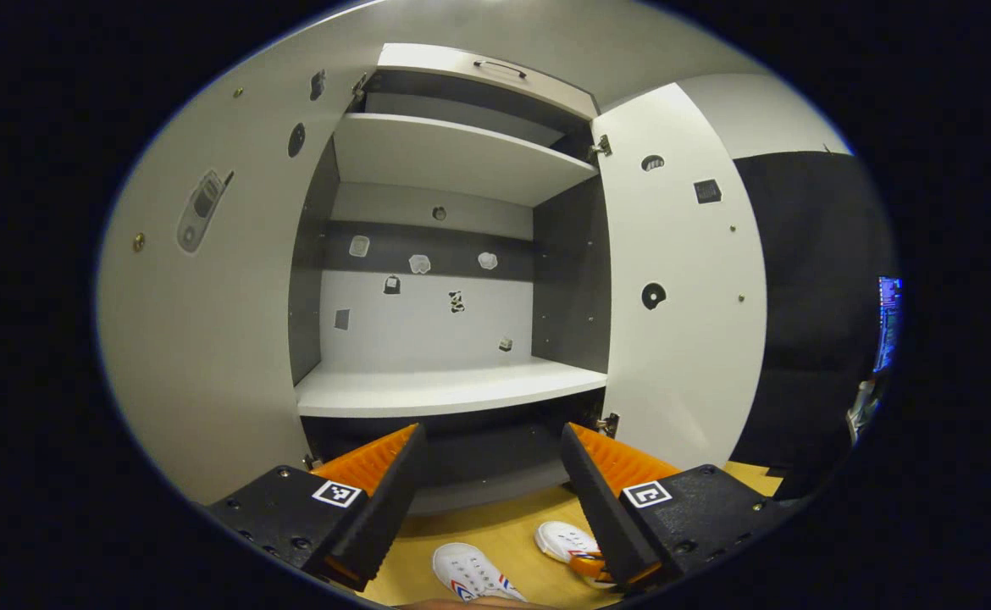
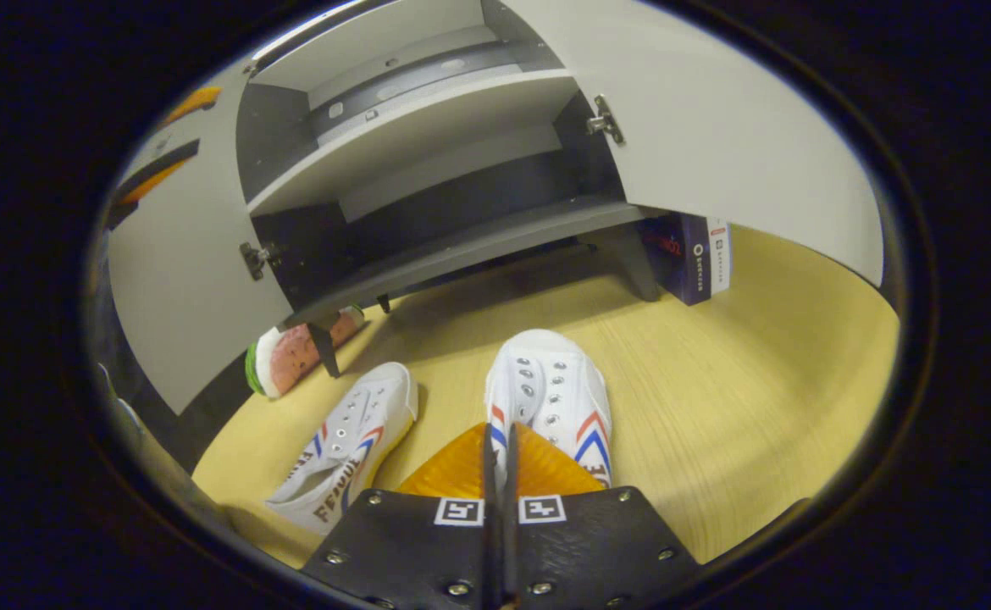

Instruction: Grab one shoe with the right hand and put it into the shoe cabinet, grab the other shoe with the left hand and put it into the shoe cabinet; then close the right door with the right hand and the left door with the left hand.

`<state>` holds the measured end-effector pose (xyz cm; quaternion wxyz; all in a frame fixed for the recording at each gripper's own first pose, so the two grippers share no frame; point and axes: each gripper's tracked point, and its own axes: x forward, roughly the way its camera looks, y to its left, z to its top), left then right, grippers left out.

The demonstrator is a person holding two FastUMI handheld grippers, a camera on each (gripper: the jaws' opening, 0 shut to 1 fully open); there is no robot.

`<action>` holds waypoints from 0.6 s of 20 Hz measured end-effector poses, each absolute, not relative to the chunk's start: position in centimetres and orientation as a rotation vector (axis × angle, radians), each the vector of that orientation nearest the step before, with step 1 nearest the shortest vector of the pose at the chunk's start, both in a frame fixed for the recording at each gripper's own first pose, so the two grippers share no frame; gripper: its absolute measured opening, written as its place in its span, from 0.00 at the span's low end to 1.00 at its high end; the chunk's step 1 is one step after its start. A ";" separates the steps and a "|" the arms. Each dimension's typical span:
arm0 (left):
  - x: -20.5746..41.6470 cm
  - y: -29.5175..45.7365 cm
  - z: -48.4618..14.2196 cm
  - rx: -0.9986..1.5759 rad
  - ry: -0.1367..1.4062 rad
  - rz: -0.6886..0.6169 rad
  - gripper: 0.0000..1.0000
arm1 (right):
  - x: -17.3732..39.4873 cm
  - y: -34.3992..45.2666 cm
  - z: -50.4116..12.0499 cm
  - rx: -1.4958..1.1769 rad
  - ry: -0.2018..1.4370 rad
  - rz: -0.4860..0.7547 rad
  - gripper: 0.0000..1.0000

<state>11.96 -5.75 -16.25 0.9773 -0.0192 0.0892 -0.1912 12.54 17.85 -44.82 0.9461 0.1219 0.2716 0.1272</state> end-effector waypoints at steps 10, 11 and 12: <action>16.5 -2.4 -19.8 -0.027 0.255 -0.201 0.95 | 13.4 16.9 -34.9 0.189 0.419 0.271 0.01; 16.7 -2.1 -19.4 -0.017 0.236 -0.196 0.95 | 13.8 16.7 -33.3 0.171 0.392 0.264 0.01; 16.8 -1.7 -18.9 -0.009 0.213 -0.188 0.95 | 14.1 16.7 -32.0 0.154 0.360 0.260 0.01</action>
